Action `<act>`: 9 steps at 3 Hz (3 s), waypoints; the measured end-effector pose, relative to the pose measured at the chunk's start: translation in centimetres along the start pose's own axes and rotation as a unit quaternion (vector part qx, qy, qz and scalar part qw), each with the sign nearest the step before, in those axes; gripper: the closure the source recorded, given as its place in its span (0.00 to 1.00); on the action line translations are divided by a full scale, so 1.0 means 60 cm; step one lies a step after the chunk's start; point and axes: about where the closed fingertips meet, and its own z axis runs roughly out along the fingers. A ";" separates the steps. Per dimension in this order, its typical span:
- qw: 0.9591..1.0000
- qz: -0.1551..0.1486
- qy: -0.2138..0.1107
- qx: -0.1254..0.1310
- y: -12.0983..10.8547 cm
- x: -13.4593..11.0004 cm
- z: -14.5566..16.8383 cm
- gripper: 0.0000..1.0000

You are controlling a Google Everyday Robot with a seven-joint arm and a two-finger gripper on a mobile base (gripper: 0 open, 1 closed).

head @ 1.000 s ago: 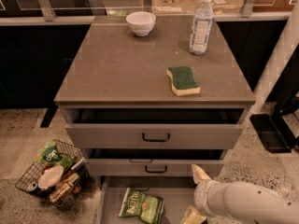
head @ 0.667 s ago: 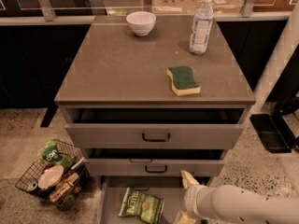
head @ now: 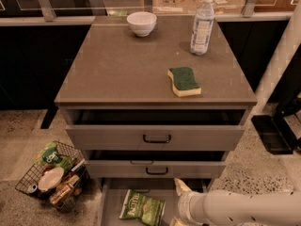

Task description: Pick green jalapeno chip bag from bottom drawer and place on counter

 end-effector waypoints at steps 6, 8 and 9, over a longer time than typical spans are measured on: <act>0.997 0.081 -0.007 -0.008 0.017 0.160 0.268 0.00; 0.997 0.080 -0.016 -0.017 0.007 0.159 0.292 0.00; 0.996 0.076 -0.036 -0.038 -0.008 0.163 0.341 0.00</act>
Offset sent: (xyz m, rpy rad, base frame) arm 0.0639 0.0156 -0.1329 -0.0440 0.1308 -0.1852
